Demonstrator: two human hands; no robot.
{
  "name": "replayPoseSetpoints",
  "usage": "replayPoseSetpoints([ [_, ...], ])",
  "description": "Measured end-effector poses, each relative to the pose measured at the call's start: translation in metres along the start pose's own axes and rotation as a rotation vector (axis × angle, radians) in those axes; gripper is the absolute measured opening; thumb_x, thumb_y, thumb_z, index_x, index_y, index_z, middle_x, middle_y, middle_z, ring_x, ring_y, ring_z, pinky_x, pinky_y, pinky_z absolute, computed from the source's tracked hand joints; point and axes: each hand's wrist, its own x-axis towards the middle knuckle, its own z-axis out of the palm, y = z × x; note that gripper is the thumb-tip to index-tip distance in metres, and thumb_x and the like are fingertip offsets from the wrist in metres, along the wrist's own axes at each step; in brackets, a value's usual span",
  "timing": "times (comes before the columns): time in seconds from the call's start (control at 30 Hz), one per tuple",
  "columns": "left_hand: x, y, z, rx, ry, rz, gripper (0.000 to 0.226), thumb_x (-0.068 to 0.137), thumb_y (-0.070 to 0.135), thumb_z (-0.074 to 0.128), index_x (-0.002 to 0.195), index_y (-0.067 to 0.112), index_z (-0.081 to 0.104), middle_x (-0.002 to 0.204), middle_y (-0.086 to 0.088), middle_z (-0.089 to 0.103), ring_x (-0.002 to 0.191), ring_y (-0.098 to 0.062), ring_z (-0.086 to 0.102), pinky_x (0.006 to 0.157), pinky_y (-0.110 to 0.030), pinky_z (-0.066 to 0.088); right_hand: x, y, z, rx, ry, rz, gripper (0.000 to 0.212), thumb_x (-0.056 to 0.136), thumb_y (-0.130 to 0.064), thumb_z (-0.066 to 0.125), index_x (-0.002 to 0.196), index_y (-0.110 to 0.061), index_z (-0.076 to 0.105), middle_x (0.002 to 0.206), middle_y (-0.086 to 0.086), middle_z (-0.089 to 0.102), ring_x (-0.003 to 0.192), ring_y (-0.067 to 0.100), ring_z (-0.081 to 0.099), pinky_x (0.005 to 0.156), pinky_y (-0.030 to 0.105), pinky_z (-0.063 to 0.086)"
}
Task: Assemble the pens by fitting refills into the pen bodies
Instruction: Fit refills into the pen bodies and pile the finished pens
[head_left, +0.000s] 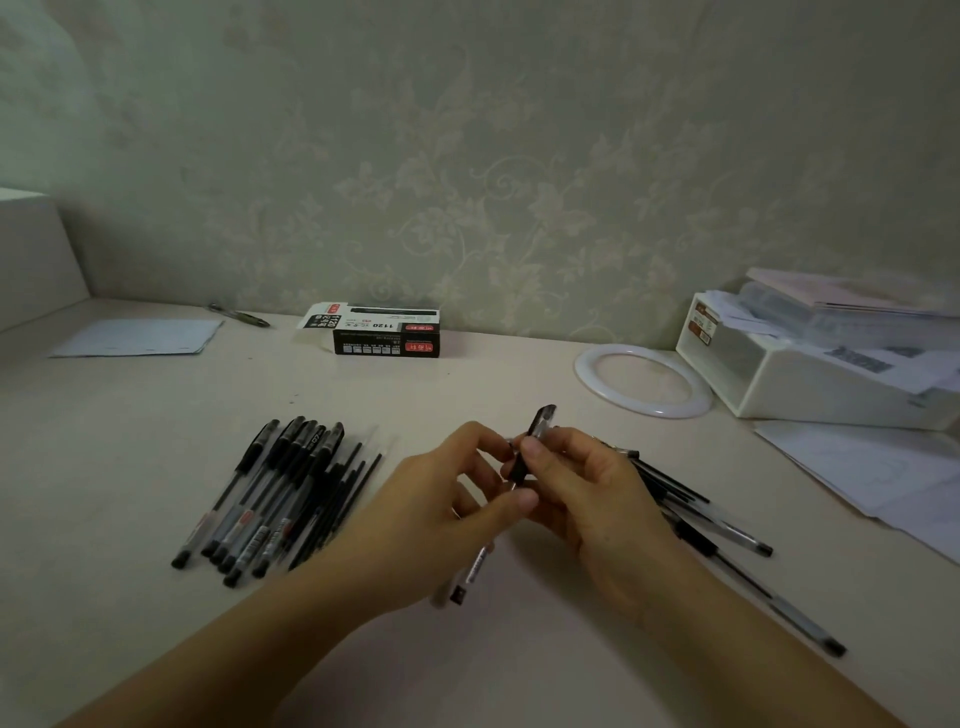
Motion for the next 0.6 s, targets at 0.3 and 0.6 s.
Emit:
replayPoseSetpoints([
  [0.3,0.007,-0.002,-0.024,0.109,0.252,0.024,0.021,0.096,0.013,0.053,0.101,0.033,0.057,0.075,0.009,0.064,0.052,-0.01,0.059,0.048,-0.023,0.048,0.004,-0.005,-0.005,0.013,0.08,-0.044,0.015,0.092,-0.014,0.064,0.104,-0.005,0.067,0.092,0.014,0.075,0.082,0.024,0.074,0.071,0.024,0.059],
  [0.6,0.003,-0.02,-0.07,0.888,0.386,-0.505,0.014,0.096,0.017,0.044,0.109,0.014,0.048,0.097,-0.007,0.043,0.083,-0.025,0.049,0.07,-0.039,0.046,0.01,-0.014,-0.036,-0.733,0.3,-0.308,0.011,0.087,-0.022,0.071,0.086,-0.032,0.067,0.082,-0.019,0.069,0.072,-0.002,0.065,0.061,0.007,0.048],
])
